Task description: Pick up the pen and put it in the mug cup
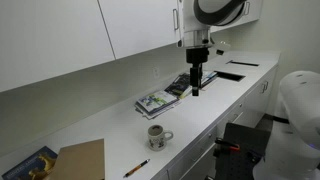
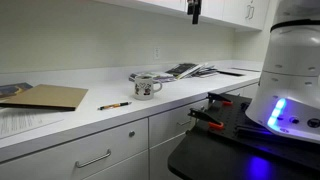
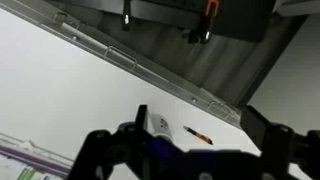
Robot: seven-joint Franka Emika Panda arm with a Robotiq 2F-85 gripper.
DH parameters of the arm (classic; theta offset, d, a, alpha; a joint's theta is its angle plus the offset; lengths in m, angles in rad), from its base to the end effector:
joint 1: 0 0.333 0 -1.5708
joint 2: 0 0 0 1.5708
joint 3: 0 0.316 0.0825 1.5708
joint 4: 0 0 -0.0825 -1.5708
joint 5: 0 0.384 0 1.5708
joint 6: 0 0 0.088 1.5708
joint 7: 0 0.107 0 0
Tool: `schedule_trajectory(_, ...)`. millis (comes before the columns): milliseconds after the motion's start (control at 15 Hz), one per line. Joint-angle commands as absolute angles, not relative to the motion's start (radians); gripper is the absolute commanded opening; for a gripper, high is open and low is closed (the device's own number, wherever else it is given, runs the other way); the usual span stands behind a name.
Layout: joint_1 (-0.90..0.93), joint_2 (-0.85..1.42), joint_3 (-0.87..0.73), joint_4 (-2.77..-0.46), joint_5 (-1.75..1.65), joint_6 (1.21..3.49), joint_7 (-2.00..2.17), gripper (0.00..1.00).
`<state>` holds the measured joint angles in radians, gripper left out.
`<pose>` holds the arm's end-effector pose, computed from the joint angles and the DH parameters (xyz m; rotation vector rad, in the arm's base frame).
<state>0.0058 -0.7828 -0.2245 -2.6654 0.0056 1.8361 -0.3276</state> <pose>0.3043 -0.0673 0.4595 -2.9576 -0.2609 0.0277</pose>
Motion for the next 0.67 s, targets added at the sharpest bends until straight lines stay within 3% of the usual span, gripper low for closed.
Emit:
schedule_trajectory(0, -0.007, -0.78, -0.213, -2.664, 0.014, 1.834, -0.335, 1.0)
schedule_trajectory(267, -0.007, -0.78, -0.213, -2.664, 0.014, 1.834, -0.335, 1.0)
schedule_trajectory(600, -0.035, -0.747, -0.05, -2.748, 0.055, 2.099, 0.028, 1.0)
